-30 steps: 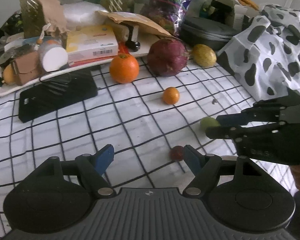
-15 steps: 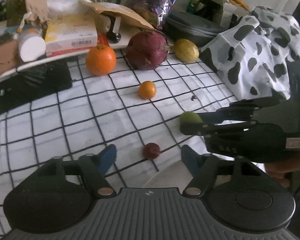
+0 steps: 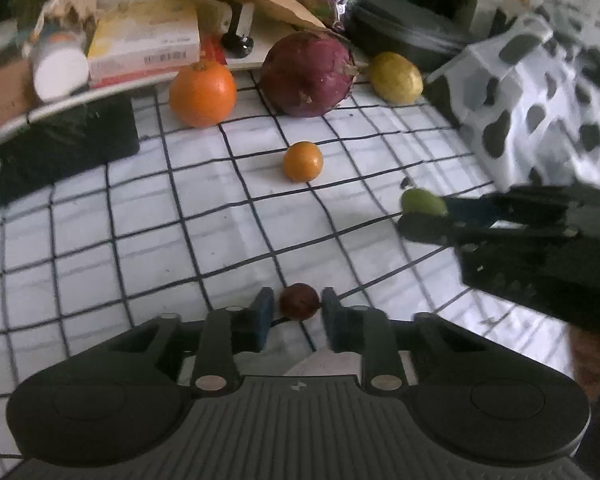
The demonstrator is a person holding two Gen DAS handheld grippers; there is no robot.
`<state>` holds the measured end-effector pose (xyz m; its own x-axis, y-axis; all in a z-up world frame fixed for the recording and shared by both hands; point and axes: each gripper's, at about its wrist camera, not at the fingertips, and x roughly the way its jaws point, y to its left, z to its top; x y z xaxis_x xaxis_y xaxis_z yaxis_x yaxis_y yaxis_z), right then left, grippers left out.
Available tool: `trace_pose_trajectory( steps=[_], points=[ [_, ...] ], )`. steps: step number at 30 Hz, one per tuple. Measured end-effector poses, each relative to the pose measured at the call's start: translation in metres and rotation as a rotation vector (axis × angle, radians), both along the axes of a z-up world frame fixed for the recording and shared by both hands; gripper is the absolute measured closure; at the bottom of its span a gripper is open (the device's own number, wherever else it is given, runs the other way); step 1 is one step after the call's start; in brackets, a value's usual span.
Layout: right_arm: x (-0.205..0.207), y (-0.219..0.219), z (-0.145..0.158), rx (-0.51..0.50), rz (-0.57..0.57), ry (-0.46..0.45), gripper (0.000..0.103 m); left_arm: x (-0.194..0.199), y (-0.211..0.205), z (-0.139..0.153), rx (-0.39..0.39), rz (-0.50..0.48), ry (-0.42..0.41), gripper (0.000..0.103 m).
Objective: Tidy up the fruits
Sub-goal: 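Carry the red fruit and green lime toward the plate with both tools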
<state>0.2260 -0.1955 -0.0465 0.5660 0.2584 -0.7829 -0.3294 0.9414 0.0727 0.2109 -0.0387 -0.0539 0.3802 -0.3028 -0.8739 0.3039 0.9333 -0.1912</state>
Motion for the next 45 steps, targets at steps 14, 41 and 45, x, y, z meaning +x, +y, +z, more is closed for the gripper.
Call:
trace_pose_trajectory(
  steps=[14, 41, 45],
  points=[
    [-0.004, 0.0, 0.004, 0.003, -0.007, -0.014, 0.075, -0.006, -0.002, -0.001, 0.138, -0.023, -0.102, 0.082],
    [-0.072, -0.008, 0.031, 0.107, 0.001, -0.045, 0.075, -0.074, 0.02, 0.04, 0.025, -0.037, -0.201, 0.082],
    [-0.084, -0.007, 0.033, 0.115, 0.004, -0.045, 0.075, -0.088, 0.025, 0.038, 0.027, -0.033, -0.171, 0.082]
  ],
)
